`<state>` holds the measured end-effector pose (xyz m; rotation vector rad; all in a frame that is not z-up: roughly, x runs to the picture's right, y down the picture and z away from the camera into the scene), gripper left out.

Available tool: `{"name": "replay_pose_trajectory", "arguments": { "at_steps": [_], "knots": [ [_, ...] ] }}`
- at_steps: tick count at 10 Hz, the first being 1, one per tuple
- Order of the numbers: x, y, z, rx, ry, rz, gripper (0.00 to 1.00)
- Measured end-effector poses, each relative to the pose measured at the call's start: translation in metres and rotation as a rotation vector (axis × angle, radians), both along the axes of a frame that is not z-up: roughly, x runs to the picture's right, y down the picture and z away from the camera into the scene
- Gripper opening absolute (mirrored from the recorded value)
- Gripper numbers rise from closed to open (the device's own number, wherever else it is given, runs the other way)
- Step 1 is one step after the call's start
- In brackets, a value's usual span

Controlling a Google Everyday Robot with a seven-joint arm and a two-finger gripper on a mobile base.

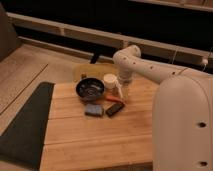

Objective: Drag the pepper across the table

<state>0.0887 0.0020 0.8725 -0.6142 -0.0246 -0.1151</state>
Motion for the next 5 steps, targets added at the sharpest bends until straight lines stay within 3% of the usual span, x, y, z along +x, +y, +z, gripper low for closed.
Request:
{"name": "replay_pose_trajectory", "arguments": {
  "at_steps": [2,5],
  "knots": [
    [-0.025,0.001,0.009,-0.005,-0.045,-0.008,0.65],
    [-0.021,0.002,0.008,-0.009,-0.038,-0.009,0.65]
  ]
}}
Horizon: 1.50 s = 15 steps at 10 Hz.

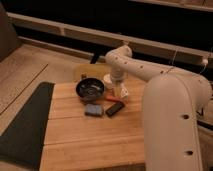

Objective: Drag the pepper across the table

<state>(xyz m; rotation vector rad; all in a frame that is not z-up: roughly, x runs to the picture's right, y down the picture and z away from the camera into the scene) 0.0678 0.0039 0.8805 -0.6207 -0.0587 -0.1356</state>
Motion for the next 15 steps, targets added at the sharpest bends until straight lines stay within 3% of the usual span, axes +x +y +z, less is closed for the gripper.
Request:
{"name": "replay_pose_trajectory", "arguments": {
  "at_steps": [3,7,10,15],
  "knots": [
    [0.002,0.003,0.002,-0.003,-0.001,-0.010,0.65],
    [-0.032,0.022,0.023,-0.034,-0.058,-0.082,0.65],
    [-0.049,0.032,0.036,-0.055,-0.082,-0.100,0.65],
    [-0.043,0.042,0.060,-0.078,-0.050,-0.115,0.65]
  ]
}}
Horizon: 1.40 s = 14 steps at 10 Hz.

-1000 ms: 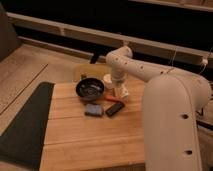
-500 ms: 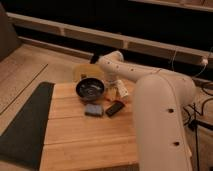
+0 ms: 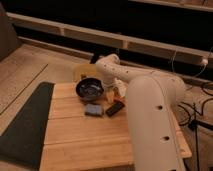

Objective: Drag the pepper across the table

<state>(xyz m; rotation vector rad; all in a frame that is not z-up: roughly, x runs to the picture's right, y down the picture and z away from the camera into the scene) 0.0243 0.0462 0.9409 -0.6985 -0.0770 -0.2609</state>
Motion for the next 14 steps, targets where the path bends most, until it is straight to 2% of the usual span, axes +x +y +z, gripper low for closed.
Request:
{"name": "replay_pose_trajectory", "arguments": {
  "at_steps": [4,7,8,10,12,14],
  "knots": [
    [-0.002,-0.003,0.020,-0.003,0.017,-0.017,0.65],
    [0.000,0.006,0.030,-0.027,0.031,-0.012,0.65],
    [0.001,0.007,0.032,-0.030,0.035,-0.009,0.62],
    [0.005,0.009,0.034,-0.033,0.043,-0.002,0.43],
    [0.009,0.010,0.033,-0.036,0.051,0.010,0.19],
    [0.011,0.011,0.031,-0.035,0.055,0.018,0.10]
  ]
}}
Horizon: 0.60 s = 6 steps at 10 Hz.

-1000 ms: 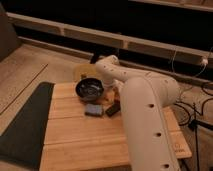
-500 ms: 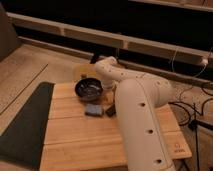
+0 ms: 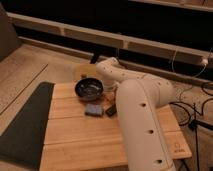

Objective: Drag the pepper across the table

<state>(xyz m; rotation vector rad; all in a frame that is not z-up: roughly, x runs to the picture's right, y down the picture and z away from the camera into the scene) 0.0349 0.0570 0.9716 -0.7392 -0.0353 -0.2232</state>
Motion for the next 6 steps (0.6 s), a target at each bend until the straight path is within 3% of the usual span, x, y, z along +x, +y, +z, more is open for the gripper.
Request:
{"name": "replay_pose_trajectory", "arguments": {
  "at_steps": [3,6],
  "knots": [
    [0.007,-0.010,-0.008,0.021,0.016,0.011,0.10],
    [0.035,-0.029,-0.027,0.068,0.068,0.041,0.10]
  ]
}}
